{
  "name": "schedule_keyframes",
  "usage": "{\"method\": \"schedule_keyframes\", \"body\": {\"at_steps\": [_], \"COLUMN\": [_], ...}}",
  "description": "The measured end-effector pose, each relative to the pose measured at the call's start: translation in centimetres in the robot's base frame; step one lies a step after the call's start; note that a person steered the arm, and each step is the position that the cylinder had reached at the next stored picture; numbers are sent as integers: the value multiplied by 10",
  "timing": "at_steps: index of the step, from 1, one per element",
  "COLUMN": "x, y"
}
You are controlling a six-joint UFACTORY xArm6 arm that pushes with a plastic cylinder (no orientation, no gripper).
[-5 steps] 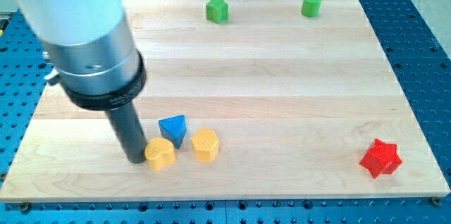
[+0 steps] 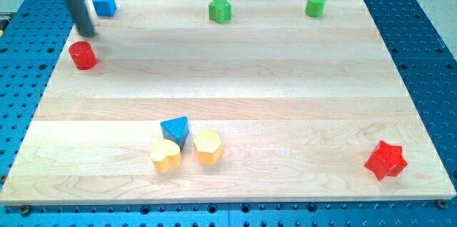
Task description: Push the cube center of the board
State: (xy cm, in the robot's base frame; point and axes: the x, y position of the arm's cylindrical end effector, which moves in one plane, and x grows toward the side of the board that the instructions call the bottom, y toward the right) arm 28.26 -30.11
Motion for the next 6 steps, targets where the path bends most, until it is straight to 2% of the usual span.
{"method": "schedule_keyframes", "body": {"at_steps": [1,2,3,4,6], "x": [-9,-83,-79,-18,64], "y": [-3,14,39,101,207]}}
